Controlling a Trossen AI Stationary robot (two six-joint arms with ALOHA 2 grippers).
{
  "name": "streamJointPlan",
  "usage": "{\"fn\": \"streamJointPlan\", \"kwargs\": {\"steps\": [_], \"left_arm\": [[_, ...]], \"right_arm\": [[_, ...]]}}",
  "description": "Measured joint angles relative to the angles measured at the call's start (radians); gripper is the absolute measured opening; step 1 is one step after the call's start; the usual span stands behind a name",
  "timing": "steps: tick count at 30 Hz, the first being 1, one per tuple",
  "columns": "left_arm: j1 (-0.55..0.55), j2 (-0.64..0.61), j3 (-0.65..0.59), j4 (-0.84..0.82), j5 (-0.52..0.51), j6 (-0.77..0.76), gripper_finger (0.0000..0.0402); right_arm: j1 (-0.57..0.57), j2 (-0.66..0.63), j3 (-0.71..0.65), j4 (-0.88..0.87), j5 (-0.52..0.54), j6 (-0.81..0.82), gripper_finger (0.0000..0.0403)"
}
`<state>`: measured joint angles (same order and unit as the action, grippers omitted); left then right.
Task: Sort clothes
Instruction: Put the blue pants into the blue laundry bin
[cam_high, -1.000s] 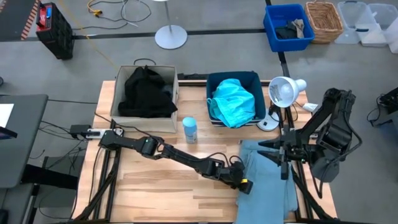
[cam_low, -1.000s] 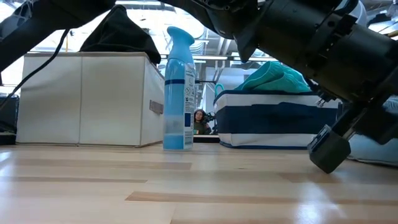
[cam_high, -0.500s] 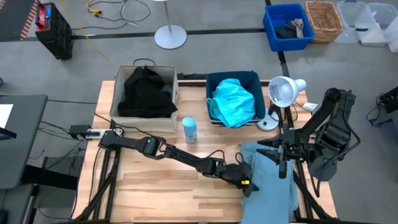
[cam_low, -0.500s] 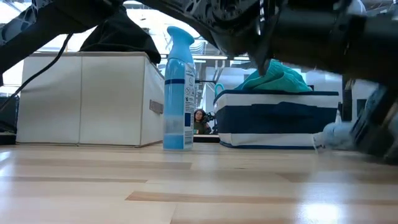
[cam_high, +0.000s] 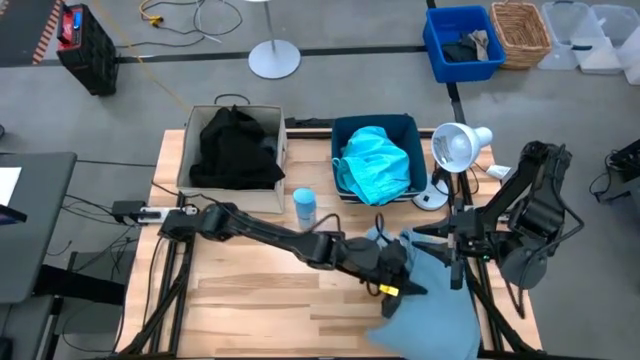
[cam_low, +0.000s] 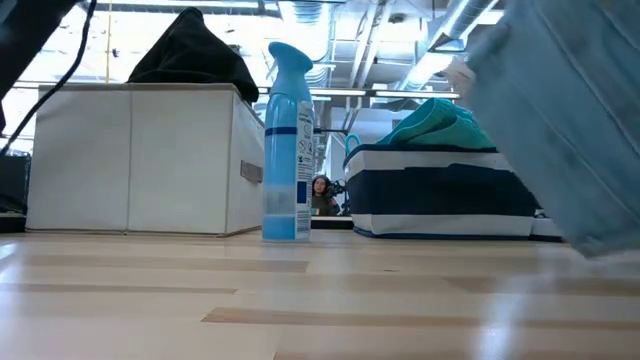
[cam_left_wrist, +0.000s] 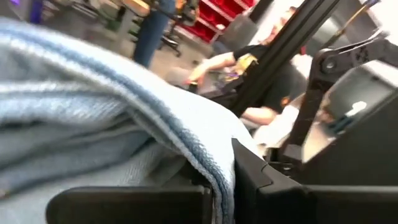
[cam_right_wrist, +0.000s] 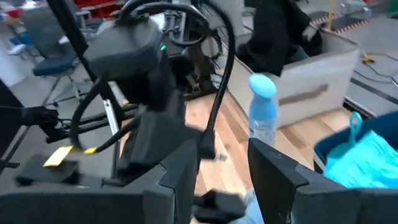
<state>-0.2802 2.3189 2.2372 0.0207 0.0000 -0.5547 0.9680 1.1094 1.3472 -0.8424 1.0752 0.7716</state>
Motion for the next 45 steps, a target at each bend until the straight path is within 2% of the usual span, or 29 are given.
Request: {"fn": "streamJointPlan", "kwargs": {"steps": [4, 11, 15, 21, 28, 40, 45], "left_arm": [[0.005, -0.086, -0.001, -0.115, -0.048, 0.066, 0.0014], [0.044, -0.207, 0.001, -0.290, -0.111, 0.165, 0.0014], [0.109, -0.262, 0.000, -0.315, -0.117, 0.187, 0.0013], [0.215, -0.344, 0.001, -0.350, -0.107, 0.232, 0.0013], [0.358, -0.412, 0.001, -0.432, -0.019, 0.243, 0.0013], [0.571, -0.416, 0.001, -0.388, 0.178, 0.323, 0.0013], [0.659, -0.416, 0.001, -0.427, 0.207, 0.401, 0.0013]], "right_arm": [[0.000, -0.023, 0.000, 0.191, 0.000, -0.213, 0.0159], [0.033, -0.070, 0.000, 0.704, 0.000, -0.796, 0.0159], [0.061, -0.083, 0.000, 0.843, -0.001, -0.977, 0.0159], [0.073, -0.077, 0.000, 0.852, 0.000, -0.982, 0.0159], [0.073, -0.053, 0.000, 0.850, 0.000, -0.971, 0.0159], [0.007, -0.048, 0.000, 0.850, 0.000, -0.937, 0.0159], [-0.047, -0.048, 0.000, 0.851, 0.000, -0.911, 0.0159]]}}
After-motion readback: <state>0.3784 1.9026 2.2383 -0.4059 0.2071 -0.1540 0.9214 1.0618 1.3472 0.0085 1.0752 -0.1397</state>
